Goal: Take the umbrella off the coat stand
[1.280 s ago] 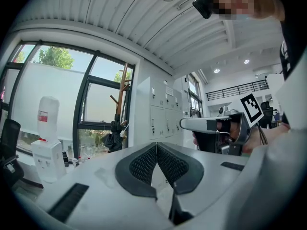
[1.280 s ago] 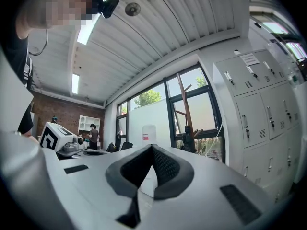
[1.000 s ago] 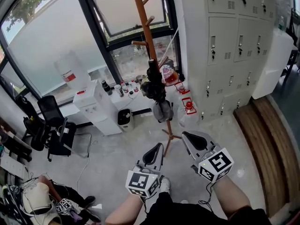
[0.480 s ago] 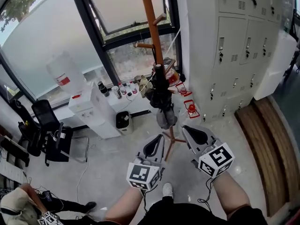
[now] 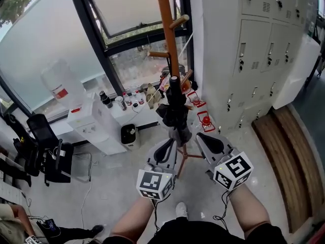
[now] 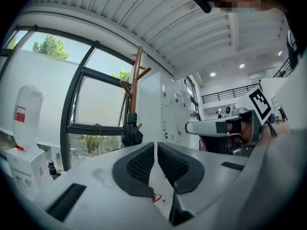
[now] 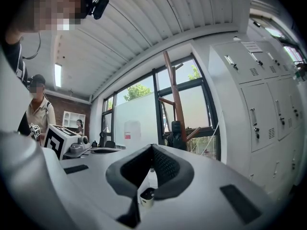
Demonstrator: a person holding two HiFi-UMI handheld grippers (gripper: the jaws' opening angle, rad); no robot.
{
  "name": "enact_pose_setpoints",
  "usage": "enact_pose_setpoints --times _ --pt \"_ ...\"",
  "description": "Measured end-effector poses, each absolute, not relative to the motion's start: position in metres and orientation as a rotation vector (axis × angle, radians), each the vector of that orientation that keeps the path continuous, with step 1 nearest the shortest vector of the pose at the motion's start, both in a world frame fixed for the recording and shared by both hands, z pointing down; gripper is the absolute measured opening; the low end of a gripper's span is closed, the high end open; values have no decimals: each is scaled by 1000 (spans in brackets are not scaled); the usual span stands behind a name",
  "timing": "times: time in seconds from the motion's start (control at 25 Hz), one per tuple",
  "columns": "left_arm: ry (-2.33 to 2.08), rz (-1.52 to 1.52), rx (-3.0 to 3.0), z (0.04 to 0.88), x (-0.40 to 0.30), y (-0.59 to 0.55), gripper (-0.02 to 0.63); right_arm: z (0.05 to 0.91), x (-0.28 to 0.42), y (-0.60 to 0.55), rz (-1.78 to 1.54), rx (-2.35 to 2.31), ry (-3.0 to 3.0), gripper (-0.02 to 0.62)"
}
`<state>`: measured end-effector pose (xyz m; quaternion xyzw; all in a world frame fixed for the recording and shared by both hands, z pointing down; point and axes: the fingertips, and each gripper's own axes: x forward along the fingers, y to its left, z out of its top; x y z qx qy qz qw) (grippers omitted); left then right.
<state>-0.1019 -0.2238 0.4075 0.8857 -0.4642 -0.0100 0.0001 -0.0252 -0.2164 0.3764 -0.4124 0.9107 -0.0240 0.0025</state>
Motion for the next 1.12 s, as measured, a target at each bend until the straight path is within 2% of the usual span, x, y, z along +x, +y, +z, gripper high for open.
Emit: enact_pose_setpoints --times 0.56,0.6,0.68,1.12 --pt "-1407 -15 2849 397 -101 -307 18 382 -28 -272 -110 -1385 2821 54" --pt "-1402 -19 2852 396 -101 -312 33 381 -28 -275 -111 -1394 2817 54" --pt "-1396 -26 2856 394 -102 -323 105 381 -27 -281 -114 -1416 2808 54" --pt "-1384 18 2916 373 -94 -372 253 383 -23 -301 -134 -1466 2774 54"
